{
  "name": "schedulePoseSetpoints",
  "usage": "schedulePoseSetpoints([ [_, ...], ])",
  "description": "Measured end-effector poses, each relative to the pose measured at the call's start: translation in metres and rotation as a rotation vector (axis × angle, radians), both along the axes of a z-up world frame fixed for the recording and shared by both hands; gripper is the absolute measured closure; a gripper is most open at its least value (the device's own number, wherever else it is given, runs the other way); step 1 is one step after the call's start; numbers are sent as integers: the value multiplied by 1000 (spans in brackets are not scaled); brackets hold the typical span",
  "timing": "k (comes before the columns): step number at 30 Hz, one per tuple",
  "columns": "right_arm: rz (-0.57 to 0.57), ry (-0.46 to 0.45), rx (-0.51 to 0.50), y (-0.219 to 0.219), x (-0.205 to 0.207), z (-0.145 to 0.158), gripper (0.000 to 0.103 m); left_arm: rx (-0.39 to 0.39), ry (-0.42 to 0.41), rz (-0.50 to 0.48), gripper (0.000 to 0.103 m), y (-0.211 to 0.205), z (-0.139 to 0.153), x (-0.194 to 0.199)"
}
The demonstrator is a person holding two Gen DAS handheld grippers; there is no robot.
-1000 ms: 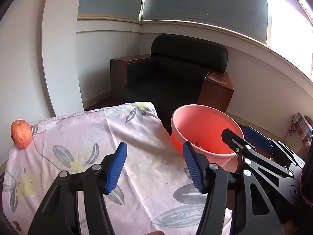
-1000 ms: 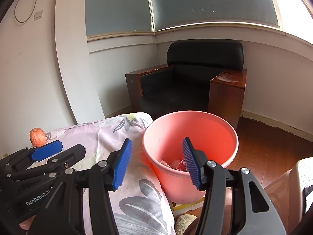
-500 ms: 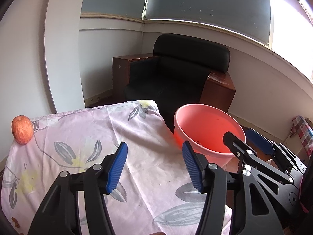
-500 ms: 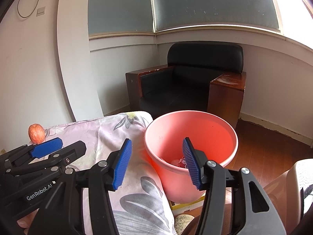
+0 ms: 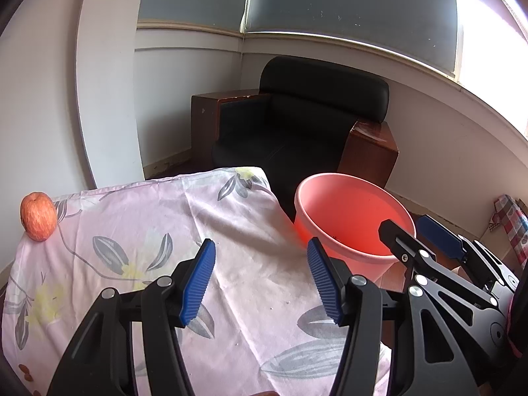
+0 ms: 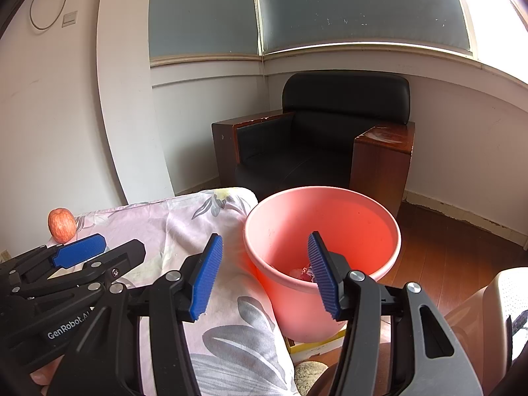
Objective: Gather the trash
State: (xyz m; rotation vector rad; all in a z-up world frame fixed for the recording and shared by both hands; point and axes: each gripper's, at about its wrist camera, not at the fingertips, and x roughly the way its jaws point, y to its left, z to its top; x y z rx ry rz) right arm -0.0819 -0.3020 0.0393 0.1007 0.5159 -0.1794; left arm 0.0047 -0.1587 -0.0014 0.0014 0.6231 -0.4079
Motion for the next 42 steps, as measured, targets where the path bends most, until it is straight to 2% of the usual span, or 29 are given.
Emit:
schedulePoseSetpoints([
  [42,0,4,1,-2,-1,1,48,3,4,-5,47,-1,0,-1],
])
